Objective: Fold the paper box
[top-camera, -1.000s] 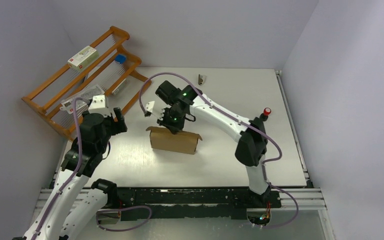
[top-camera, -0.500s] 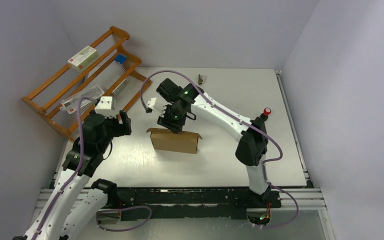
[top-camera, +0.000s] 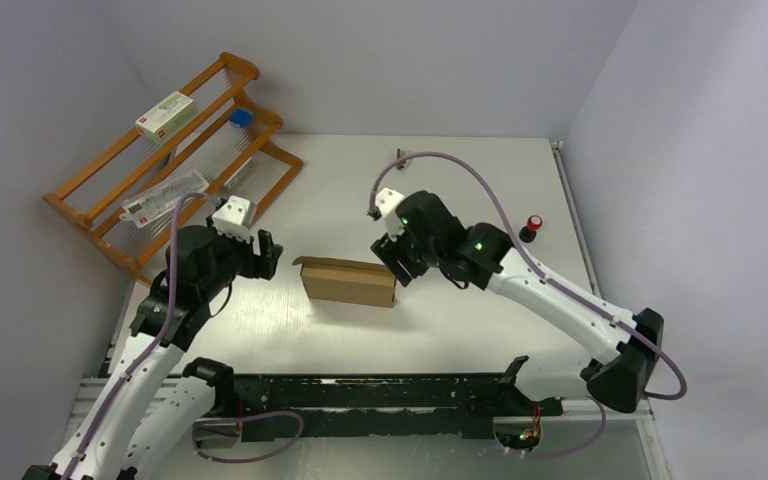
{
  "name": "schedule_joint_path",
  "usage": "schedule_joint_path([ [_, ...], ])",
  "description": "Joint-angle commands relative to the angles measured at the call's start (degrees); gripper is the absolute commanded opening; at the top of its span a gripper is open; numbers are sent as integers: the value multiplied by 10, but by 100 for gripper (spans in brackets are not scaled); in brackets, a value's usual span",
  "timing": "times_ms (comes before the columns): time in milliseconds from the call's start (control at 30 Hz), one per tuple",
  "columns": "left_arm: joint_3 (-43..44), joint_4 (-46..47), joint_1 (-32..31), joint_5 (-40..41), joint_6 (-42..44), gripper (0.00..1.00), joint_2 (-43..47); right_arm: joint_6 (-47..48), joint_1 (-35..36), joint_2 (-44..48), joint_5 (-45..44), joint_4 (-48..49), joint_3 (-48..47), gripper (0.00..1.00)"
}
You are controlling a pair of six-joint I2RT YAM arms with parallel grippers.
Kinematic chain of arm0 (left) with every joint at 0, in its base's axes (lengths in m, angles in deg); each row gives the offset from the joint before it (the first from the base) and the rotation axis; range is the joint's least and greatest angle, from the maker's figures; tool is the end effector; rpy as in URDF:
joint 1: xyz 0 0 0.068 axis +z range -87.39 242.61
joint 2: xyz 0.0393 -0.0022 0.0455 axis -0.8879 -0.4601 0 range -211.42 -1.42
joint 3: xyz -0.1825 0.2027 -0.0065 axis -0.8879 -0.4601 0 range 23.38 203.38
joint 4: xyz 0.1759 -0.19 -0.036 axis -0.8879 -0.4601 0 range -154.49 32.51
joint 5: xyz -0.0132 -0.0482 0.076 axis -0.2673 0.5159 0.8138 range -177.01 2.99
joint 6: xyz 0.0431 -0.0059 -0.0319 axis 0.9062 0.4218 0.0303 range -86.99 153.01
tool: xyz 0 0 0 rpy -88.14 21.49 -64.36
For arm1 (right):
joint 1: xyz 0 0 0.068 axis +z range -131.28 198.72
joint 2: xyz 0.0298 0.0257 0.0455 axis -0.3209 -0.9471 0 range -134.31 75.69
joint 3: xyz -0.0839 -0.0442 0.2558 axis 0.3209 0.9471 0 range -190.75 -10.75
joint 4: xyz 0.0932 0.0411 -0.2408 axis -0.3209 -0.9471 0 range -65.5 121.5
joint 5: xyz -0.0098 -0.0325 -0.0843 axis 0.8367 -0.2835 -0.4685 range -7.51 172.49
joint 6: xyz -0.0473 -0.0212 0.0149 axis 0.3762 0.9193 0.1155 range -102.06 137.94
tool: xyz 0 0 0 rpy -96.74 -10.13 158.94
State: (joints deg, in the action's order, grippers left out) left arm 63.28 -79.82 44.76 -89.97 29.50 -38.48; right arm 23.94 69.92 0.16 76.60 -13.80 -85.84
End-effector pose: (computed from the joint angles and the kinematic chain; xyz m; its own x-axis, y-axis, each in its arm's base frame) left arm 0.1464 -0.0491 0.3081 -0.3387 0.0448 -0.9398 0.3322 0.9402 -0.0749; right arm 0.1756 0.2126 0.3489 -0.3699 -0.6260 -0.6865 -0.7733 0.6170 -0.1459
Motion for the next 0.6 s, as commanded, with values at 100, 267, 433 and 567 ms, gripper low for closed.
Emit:
schedule_joint_path([
  [100,28,-13,-20,-53,60,74,-28,-122,-4,79,-31,90,116,63],
  [267,35,-40,-68,-12,97,74,-39,-140,-6,98,-36,118,166,58],
  [433,47,-63,-106,28,120,74,-52,-140,-14,103,-21,160,197,50],
  [567,56,-75,-112,29,128,72,-56,-137,-21,94,-3,185,207,42],
])
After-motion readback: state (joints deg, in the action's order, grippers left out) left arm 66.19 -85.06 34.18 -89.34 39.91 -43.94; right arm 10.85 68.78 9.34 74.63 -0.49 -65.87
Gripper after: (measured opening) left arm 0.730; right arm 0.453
